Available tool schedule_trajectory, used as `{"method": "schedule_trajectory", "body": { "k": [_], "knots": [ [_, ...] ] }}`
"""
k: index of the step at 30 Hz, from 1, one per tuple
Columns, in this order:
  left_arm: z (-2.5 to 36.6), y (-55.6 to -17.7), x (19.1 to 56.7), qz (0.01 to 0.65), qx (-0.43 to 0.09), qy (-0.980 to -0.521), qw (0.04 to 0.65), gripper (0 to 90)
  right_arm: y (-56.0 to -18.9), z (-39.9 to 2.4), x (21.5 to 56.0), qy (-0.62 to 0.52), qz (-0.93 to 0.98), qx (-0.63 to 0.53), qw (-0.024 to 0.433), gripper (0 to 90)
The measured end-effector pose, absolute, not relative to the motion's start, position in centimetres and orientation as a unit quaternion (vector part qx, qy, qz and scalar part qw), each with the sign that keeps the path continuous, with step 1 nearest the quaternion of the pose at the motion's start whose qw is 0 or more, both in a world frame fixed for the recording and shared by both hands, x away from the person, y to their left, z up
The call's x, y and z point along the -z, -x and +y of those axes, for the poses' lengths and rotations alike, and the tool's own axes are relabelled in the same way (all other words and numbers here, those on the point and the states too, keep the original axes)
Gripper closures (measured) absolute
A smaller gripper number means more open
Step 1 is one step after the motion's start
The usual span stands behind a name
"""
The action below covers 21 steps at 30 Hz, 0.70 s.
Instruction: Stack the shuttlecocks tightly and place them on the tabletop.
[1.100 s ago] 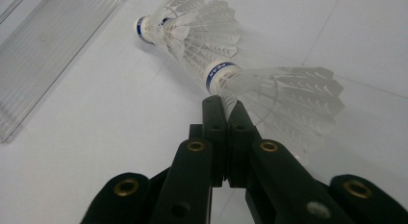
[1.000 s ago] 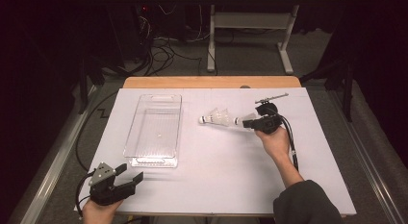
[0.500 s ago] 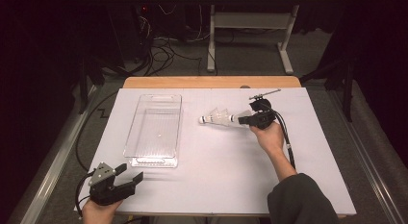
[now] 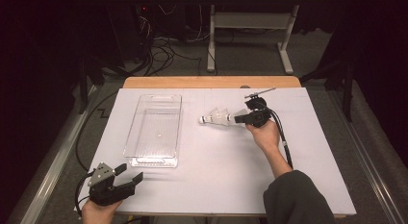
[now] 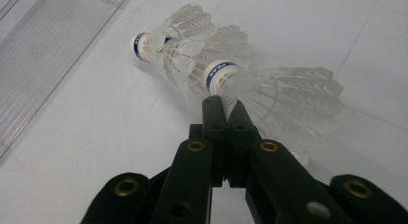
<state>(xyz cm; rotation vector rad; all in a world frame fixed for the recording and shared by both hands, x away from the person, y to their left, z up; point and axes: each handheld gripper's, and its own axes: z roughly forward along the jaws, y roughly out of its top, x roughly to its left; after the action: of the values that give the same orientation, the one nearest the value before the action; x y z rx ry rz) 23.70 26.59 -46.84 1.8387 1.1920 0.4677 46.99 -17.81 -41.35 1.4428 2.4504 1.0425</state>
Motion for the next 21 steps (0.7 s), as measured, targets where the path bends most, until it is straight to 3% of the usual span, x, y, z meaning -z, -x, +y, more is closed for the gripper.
{"method": "schedule_trajectory", "body": {
  "k": [21],
  "knots": [
    [26.53,-23.69,46.87,0.478,-0.187,-0.740,0.435,28.7,-47.59,-17.12,42.24,-0.469,0.809,-0.351,0.044,90.0]
  ]
}}
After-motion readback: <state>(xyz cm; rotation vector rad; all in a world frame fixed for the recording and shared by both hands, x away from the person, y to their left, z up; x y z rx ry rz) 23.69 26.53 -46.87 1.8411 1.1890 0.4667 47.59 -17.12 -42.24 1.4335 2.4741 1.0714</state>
